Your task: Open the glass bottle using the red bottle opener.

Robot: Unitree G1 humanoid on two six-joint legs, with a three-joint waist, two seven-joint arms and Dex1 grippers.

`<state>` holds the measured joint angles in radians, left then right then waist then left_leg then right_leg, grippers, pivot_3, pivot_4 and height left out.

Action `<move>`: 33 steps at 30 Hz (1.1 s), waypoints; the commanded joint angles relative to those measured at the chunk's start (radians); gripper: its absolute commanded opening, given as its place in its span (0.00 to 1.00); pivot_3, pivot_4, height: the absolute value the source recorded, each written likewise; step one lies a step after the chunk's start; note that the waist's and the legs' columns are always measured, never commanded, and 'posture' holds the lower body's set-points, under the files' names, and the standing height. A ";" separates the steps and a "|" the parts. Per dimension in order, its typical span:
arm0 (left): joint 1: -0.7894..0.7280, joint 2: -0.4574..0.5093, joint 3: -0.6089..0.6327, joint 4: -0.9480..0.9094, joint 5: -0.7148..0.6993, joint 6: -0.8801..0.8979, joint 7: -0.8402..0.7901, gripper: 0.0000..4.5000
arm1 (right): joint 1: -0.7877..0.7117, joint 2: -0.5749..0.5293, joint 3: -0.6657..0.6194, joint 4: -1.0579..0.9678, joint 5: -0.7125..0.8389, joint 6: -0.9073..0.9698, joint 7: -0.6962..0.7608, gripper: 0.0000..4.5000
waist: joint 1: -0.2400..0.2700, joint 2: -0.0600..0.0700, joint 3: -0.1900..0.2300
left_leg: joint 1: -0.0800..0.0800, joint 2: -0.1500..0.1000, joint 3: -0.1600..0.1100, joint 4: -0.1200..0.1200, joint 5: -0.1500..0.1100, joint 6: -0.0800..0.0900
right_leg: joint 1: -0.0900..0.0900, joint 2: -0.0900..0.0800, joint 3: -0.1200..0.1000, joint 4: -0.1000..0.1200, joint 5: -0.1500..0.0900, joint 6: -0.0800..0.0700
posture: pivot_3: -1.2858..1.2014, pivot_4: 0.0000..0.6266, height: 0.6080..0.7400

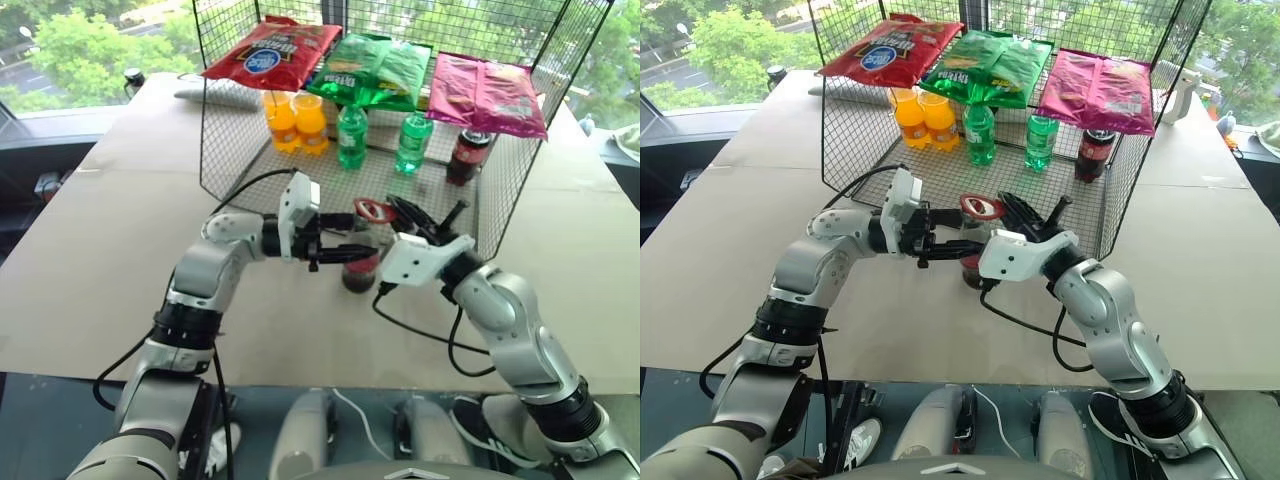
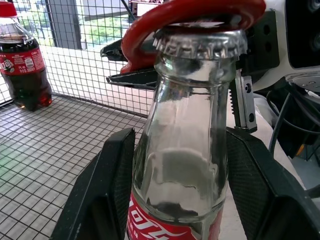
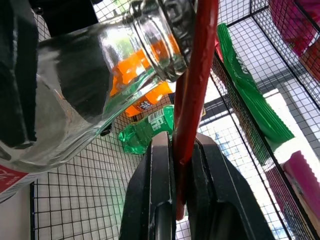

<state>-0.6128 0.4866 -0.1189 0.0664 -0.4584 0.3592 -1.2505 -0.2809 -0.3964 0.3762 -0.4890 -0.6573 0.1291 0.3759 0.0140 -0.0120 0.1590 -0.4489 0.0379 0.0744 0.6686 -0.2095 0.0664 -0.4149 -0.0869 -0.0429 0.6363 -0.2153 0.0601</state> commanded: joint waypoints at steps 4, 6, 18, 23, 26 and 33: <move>-0.043 -0.007 0.033 -0.003 -0.004 -0.020 0.023 0.47 | 0.010 -0.099 0.024 0.041 -0.041 -0.099 0.065 0.00 | 0.000 0.000 0.000 | 0.000 0.000 0.000 0.000 0.000 0.000 | 0.000 0.000 0.000 0.000 0.000 0.000 | 0.52 0.24 1.00; -0.041 -0.009 0.032 0.001 -0.001 -0.026 0.023 0.47 | -0.014 -0.132 0.009 0.035 -0.048 -0.117 0.084 0.00 | 0.001 0.000 0.000 | 0.000 0.000 0.000 0.000 0.000 0.000 | 0.000 0.000 0.000 0.000 0.000 0.000 | 0.52 0.24 1.00; -0.023 -0.027 0.018 0.030 0.017 -0.084 0.012 0.47 | -0.159 -0.286 -0.044 0.044 -0.029 -0.230 0.193 0.00 | -0.002 0.000 0.000 | 0.000 0.000 0.000 0.000 0.000 0.000 | 0.000 0.000 0.000 -0.001 0.000 0.000 | 0.52 0.24 1.00; -0.022 -0.035 0.016 0.042 0.020 -0.105 0.014 0.47 | -0.185 -0.286 -0.062 0.047 -0.013 -0.252 0.215 0.00 | -0.002 0.000 0.000 | 0.000 0.000 0.000 0.000 0.000 0.000 | 0.000 0.000 0.000 -0.001 0.000 0.000 | 0.52 0.24 1.00; -0.018 -0.037 0.017 0.041 0.018 -0.111 0.016 0.47 | -0.196 -0.240 -0.074 0.036 0.021 -0.216 0.219 0.00 | -0.002 0.000 0.000 | 0.000 0.000 0.000 0.000 0.000 0.000 | 0.000 0.000 0.000 -0.001 0.000 0.000 | 0.52 0.24 1.00; -0.008 -0.028 0.024 0.030 0.014 -0.115 0.013 0.47 | -0.196 -0.121 -0.099 -0.001 0.084 -0.099 0.249 0.00 | 0.000 0.000 0.000 | 0.000 0.000 0.000 0.000 0.000 0.000 | 0.000 0.000 0.000 0.000 0.002 -0.003 | 0.52 0.24 1.00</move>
<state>-0.6228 0.4528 -0.1104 0.0999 -0.4548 0.2551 -1.2541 -0.4791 -0.5283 0.2895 -0.4534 -0.5956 0.0090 0.6091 0.0135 -0.0122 0.1590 -0.4492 0.0379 0.0750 0.6685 -0.2095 0.0668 -0.4149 -0.0867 -0.0429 0.6360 -0.2136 0.0573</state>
